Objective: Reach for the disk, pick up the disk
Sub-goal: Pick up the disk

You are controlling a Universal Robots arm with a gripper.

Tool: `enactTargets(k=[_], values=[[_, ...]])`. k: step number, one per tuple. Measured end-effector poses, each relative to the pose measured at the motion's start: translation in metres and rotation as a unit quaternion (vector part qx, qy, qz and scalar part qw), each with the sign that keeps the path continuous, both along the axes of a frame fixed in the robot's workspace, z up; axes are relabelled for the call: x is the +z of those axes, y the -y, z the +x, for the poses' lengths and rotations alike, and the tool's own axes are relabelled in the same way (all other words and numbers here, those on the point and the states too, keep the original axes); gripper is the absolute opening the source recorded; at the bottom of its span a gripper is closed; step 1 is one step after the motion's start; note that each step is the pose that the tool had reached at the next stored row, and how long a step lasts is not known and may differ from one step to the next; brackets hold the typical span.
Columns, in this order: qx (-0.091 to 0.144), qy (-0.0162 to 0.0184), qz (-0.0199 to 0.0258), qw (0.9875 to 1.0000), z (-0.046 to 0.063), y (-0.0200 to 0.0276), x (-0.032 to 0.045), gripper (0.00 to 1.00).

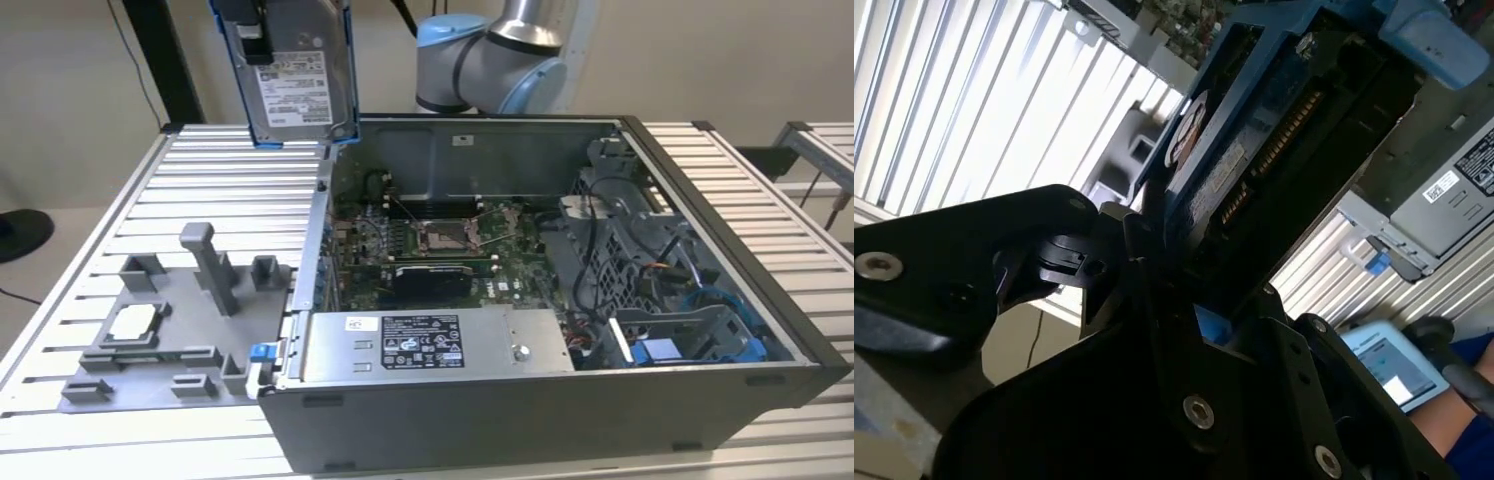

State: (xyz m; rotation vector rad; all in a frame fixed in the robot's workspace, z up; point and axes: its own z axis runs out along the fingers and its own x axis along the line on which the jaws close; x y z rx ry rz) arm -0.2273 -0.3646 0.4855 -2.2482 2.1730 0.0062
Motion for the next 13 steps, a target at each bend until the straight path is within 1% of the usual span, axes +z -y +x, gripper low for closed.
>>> enactTargets(k=[6,9,13], values=[[0.0,0.0004,0.0,1.0,0.016,0.0,0.0,0.0],[0.0,0.0006,0.0,1.0,0.02,0.0,0.0,0.0],[0.0,0.0007,0.0,1.0,0.029,0.0,0.0,0.0]])
